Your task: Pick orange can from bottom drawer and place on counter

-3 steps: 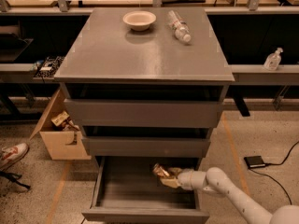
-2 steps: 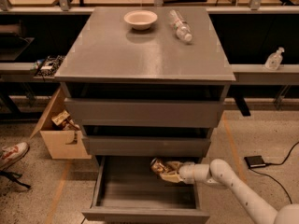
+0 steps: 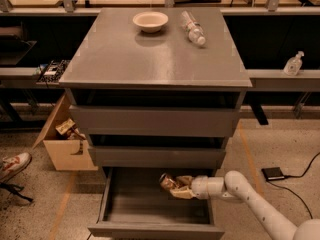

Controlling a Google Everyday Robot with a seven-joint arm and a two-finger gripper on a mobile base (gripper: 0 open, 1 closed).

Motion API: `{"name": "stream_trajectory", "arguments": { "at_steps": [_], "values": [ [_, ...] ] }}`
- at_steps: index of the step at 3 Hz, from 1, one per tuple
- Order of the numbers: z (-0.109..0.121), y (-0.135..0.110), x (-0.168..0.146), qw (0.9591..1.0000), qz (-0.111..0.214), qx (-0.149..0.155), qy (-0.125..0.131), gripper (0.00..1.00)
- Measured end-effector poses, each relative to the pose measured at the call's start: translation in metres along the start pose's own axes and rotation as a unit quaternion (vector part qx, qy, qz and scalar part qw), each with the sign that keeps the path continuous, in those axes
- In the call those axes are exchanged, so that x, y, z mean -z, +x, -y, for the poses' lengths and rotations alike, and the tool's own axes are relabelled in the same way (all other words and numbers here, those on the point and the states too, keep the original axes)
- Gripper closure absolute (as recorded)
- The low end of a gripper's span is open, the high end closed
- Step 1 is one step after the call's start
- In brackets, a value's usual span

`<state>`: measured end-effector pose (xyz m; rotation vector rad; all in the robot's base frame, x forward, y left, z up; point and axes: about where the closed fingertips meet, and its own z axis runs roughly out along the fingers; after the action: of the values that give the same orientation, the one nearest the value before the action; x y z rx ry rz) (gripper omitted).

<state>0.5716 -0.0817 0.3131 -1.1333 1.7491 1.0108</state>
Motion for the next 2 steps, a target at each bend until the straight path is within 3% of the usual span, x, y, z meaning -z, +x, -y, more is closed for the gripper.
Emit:
{"name": "stream_trajectory", "arguments": {
  "at_steps": [1,2],
  "values": [
    [-0.012,-0.017,0.016,0.9995,0.015,0.023,0.014,1.0],
    [-0.03,-0.06,0.048,0.9956,0.027,0.082,0.038,1.0]
  ]
}}
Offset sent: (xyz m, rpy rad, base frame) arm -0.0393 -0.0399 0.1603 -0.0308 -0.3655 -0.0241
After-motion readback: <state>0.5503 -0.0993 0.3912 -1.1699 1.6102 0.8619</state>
